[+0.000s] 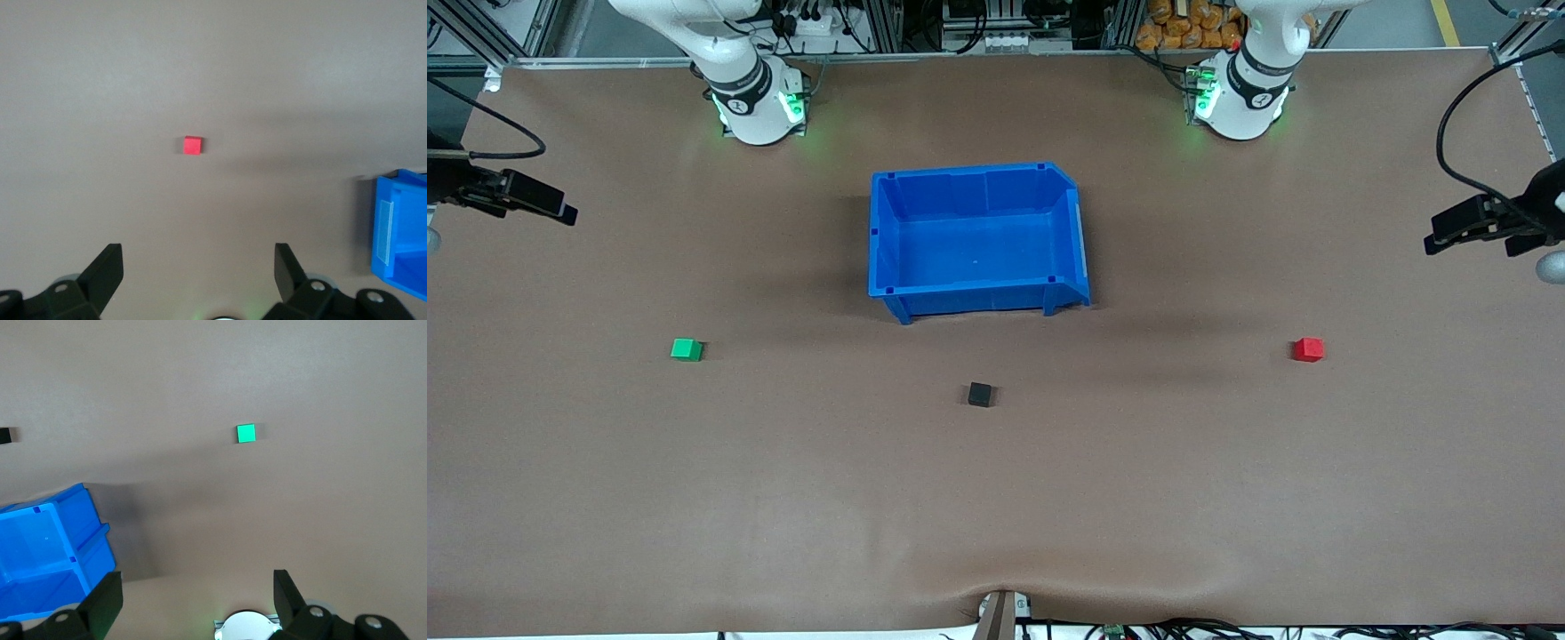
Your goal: Attach green and red cubes to black cube
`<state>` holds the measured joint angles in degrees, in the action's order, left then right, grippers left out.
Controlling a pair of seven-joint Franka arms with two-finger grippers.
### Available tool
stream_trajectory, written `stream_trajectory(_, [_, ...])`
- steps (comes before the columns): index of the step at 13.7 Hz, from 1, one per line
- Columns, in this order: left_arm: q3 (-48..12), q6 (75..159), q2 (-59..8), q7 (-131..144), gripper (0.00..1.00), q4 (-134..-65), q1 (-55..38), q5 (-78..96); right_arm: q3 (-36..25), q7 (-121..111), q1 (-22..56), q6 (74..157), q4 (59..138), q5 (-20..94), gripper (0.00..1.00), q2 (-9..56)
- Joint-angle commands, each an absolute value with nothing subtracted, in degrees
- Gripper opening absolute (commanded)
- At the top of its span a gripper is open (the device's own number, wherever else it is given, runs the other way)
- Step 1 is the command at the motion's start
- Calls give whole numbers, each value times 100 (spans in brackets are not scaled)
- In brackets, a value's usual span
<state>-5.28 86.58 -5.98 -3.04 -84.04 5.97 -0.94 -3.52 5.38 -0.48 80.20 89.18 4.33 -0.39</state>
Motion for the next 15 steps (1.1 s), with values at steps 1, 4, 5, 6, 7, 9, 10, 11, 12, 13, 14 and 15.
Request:
stream_trajectory(1, [-519,8631,-983,-272,100,-8227,615,-132,-308,562,-132,7980,8807,431,100,9])
stream_trajectory(4, [-492,8648,-1327,-369,100,-8227,676,-132,-308,562,-132,7972,8815,431,100,9])
stream_trajectory(5, [-475,8666,-1449,-291,100,-8218,694,-167,-308,562,-132,7972,8807,431,100,9])
stream_trajectory(6, [-449,8675,-1537,-247,100,-8209,677,-219,-308,562,-141,7980,8815,422,100,9])
stream_trajectory(7, [-448,8736,-1616,-211,100,-8200,633,-298,-308,562,-141,7989,8807,422,100,17])
stream_trajectory(9, [-448,8867,-1818,-193,100,-8165,624,-378,-308,623,-141,7989,8807,457,100,139])
stream_trajectory(10, [-448,8929,-1941,-202,100,-8104,650,-413,-308,624,-132,7989,8807,501,100,393])
stream_trajectory(11, [-448,8964,-2047,-193,100,-8043,676,-457,-299,633,-132,7998,8737,501,100,717])
stream_trajectory(12, [-448,8982,-2100,-132,100,-8042,703,-440,-299,650,-106,7989,8545,501,100,1060])
stream_trajectory(13, [-457,9035,-2196,129,100,-8042,712,-422,-299,650,-79,7989,8395,492,100,1411])
stream_trajectory(14, [-457,9053,-2258,558,100,-8042,712,-404,-299,650,-79,7989,8315,483,100,1667])
stream_trajectory(15, [-457,9053,-2294,876,100,-8042,660,-430,-299,650,-114,7998,8297,483,100,1818])
